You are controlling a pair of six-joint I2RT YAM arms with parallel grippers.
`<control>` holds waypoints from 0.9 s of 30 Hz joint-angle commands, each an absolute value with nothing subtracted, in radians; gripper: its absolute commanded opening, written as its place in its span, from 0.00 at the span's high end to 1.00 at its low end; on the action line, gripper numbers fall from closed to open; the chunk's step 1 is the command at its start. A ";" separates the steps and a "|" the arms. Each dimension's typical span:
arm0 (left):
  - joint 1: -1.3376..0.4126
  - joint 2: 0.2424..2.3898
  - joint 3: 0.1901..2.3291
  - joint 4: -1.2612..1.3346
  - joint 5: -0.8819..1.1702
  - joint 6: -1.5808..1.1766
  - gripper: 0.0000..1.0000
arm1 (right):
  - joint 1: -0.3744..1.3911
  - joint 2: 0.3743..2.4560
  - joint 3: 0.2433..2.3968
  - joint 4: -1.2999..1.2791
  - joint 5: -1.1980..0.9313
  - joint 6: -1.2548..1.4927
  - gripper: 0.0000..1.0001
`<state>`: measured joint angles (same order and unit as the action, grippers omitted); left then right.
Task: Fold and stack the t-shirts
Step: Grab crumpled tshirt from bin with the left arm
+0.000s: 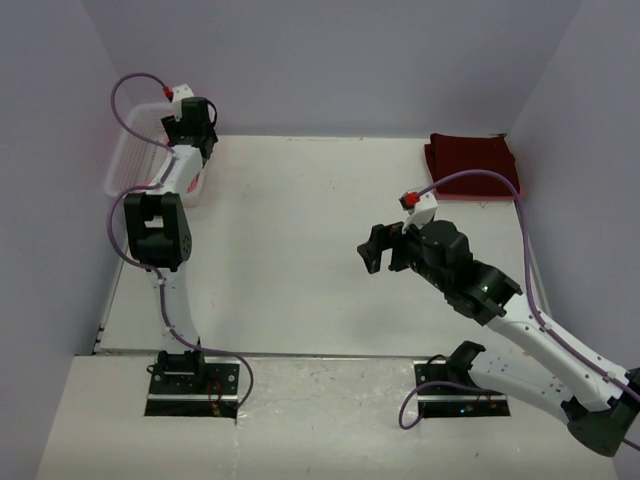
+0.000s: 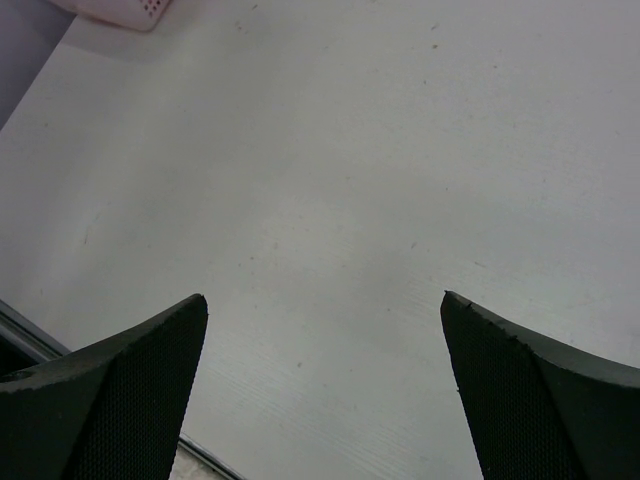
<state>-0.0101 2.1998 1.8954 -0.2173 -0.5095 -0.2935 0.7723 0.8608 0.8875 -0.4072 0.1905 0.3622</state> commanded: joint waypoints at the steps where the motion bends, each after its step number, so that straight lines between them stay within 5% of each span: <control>1: 0.037 2.207 1.902 -0.218 -0.534 -0.276 0.29 | 0.776 0.856 0.884 -0.406 0.227 0.362 0.01; 16: 0.072 2.302 1.959 -0.242 -0.503 -0.316 0.31 | 0.778 0.813 0.873 -0.408 0.230 0.368 0.01; 19: 0.072 2.315 1.970 -0.245 -0.506 -0.314 0.48 | 0.778 0.833 0.876 -0.413 0.230 0.370 0.01; 24: 0.078 2.330 1.991 -0.244 -0.506 -0.314 0.96 | 0.778 0.842 0.862 -0.402 0.235 0.370 0.01; 27: 0.078 2.309 1.984 -0.239 -0.512 -0.321 1.00 | 0.778 0.860 0.857 -0.394 0.235 0.371 0.01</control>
<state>0.0715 2.3280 1.9453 -0.2474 -0.5018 -0.3218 0.7723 0.8452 0.8635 -0.4114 0.2153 0.3637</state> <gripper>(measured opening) 0.009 0.987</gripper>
